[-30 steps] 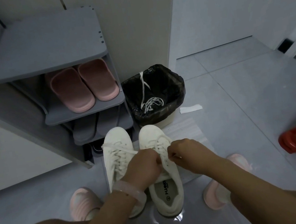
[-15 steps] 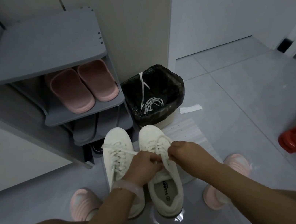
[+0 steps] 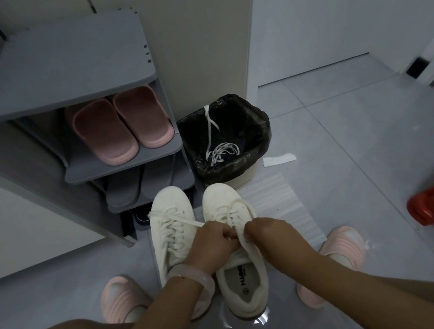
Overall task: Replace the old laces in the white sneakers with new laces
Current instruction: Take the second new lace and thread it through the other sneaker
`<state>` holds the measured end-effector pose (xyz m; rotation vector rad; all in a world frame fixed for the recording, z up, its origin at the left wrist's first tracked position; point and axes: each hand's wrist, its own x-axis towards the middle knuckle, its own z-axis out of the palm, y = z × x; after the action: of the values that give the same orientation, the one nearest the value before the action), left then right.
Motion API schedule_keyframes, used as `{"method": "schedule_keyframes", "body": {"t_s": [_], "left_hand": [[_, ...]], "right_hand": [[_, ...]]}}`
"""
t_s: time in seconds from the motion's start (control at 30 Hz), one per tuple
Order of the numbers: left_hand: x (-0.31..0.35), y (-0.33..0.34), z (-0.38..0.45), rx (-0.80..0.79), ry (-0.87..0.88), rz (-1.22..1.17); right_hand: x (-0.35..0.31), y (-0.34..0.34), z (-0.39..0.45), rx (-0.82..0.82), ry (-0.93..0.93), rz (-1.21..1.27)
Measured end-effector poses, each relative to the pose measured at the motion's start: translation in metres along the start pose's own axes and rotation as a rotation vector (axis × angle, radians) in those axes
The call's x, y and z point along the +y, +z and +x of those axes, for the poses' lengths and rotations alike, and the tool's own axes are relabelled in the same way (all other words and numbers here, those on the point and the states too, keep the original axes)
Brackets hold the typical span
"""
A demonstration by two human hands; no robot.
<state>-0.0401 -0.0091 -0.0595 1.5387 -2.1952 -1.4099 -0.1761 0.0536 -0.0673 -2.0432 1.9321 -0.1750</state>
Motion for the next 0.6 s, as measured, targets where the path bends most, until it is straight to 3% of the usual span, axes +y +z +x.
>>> {"method": "schedule_keyframes", "body": {"t_s": [0.07, 0.13, 0.27, 0.4, 0.47, 0.57, 0.6], "left_hand": [[0.0, 0.0, 0.0, -0.008, 0.0, 0.014], [0.0, 0.001, 0.0, -0.011, 0.007, 0.042], [0.002, 0.005, -0.001, -0.015, 0.056, 0.134], [0.011, -0.012, -0.003, 0.06, 0.084, 0.247], [0.024, -0.04, -0.006, 0.112, 0.001, -0.086], [0.05, -0.083, -0.023, -0.001, 0.0, -1.022], [0.053, -0.096, -0.03, -0.016, 0.04, -1.228]], "right_hand": [[-0.009, -0.007, -0.003, -0.029, 0.028, -0.079], [-0.009, -0.009, -0.005, 0.015, -0.059, -0.098], [0.0, -0.017, -0.004, -0.092, -0.05, 0.224], [0.003, -0.018, 0.001, -0.163, -0.006, 0.077], [0.005, -0.021, 0.003, -0.192, 0.032, 0.083], [0.003, -0.025, 0.004, -0.211, 0.062, 0.116], [0.001, -0.024, 0.005, -0.224, 0.072, 0.127]]}}
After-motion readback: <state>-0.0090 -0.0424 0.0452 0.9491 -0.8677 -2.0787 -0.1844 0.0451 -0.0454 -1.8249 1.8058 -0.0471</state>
